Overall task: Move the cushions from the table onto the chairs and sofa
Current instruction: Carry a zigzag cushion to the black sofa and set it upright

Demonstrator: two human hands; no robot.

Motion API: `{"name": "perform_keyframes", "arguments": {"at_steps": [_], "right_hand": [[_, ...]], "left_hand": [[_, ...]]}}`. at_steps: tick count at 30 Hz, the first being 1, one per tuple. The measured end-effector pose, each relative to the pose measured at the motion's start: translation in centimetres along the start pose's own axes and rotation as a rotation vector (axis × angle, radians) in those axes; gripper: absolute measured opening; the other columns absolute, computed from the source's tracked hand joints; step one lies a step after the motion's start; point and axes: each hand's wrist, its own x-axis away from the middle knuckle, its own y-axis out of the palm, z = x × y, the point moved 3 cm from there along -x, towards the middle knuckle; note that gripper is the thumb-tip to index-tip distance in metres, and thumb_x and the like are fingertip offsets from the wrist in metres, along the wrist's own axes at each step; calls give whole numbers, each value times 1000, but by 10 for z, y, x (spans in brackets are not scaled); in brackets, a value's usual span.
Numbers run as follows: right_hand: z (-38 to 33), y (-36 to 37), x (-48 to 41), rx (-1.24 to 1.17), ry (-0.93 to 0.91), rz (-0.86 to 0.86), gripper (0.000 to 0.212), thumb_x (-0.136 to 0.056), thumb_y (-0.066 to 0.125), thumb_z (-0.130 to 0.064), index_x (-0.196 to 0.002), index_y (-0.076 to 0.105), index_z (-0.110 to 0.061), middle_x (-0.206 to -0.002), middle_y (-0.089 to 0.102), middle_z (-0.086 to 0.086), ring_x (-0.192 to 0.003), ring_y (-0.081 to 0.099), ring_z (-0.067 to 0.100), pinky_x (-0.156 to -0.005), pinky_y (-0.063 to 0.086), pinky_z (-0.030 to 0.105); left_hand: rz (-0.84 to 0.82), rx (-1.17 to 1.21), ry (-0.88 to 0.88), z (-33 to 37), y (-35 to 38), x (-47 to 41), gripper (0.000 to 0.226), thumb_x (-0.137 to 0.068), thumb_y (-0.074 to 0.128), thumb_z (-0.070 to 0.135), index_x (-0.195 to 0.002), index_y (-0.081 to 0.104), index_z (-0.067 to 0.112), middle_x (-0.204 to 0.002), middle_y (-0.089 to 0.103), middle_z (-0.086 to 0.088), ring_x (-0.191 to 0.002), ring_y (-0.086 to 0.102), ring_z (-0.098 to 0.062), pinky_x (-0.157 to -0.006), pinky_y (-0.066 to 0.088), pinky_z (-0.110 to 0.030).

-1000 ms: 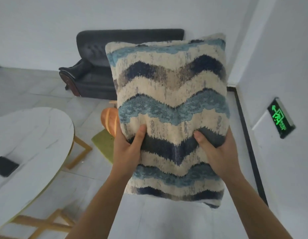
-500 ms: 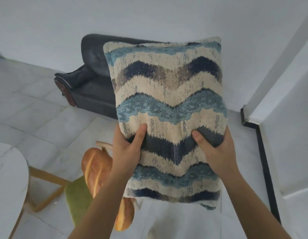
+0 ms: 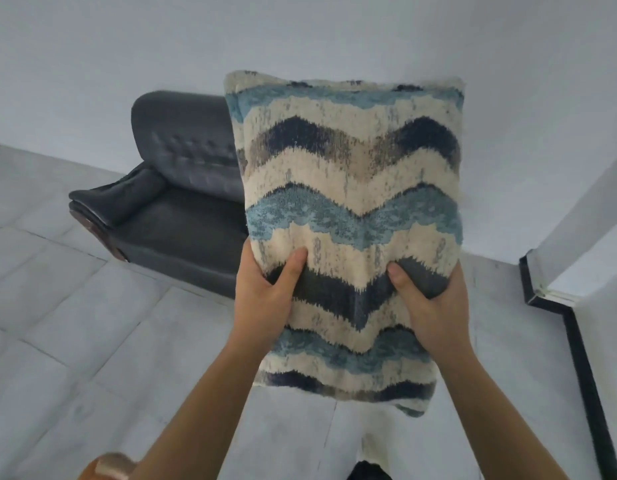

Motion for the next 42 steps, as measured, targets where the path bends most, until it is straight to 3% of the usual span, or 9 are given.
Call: {"name": "perform_keyframes", "arguments": {"at_steps": [10,18,21,24,28,31,35,39,42], "right_hand": [[40,176,-224,-35,9,-276,73,-76,82,-43,-141,53,-25,-129,67,-10,-120,62,6,-96,54,25],[120,325,-361,91,65,-229,63,-75,87,-30,-131,58,-27,-120,69,-16,-110,64,-7,-86,52,10],[151,379,-406,210,117,-226,55,-74,91,-21,-118,58,-29,-109,69,-18,-99,65,-11,-77,51,8],[188,424,-434,394,106,-295,46,-75,91,-19,-106,60,-29,-97,71,-19,-94,68,-4,-74,54,14],[237,452,-458,657,-6,-349,33,-72,85,-7,-90,62,-23,-83,66,-12,-75,60,5,-67,53,33],[260,455,-478,769,-95,-422,32,-67,83,-3,-85,65,-21,-82,65,-9,-77,56,8,-70,49,31],[290,444,-503,816,-145,-553,38,-67,84,-8,-97,67,-21,-99,70,-4,-94,64,16,-84,54,37],[332,421,-525,1074,-29,-586,93,-66,89,-48,-145,47,-23,-145,53,6,-133,50,27,-114,40,45],[373,404,-537,1312,-4,-570,105,-70,87,-50,-156,35,-21,-151,50,9,-143,43,32,-122,26,49]], "left_hand": [[239,38,-62,-47,-17,-217,51,-90,70,40,-137,52,30,-126,70,7,-115,69,-14,-92,59,-50],[151,189,-300,-199,-42,-435,64,-80,75,41,-137,52,26,-128,69,3,-119,67,-19,-95,58,-46],[78,-52,-399,-258,-60,-513,98,-81,79,39,-159,22,26,-160,39,-2,-142,46,-22,-113,44,-51],[-26,-544,-55,-279,-63,-581,111,-85,81,31,-162,1,23,-170,6,-7,-156,17,-29,-124,23,-54],[-463,-936,561,-288,-13,-664,98,-83,74,43,-159,17,22,-167,-1,-19,-157,-3,-40,-125,-2,-52],[-905,-1192,696,-305,38,-693,80,-78,75,35,-149,41,24,-169,12,-14,-158,-9,-33,-120,-9,-64],[-1025,-1048,323,-344,75,-702,34,-79,74,13,-101,57,32,-115,68,7,-125,59,-20,-124,15,-50],[-817,-843,131,-369,76,-723,48,-73,74,-1,-75,46,38,-71,52,21,-78,57,-14,-95,43,-42],[-839,-858,57,-389,79,-747,27,-76,74,-1,-81,61,21,-73,60,12,-78,60,-22,-79,39,-34]]}}
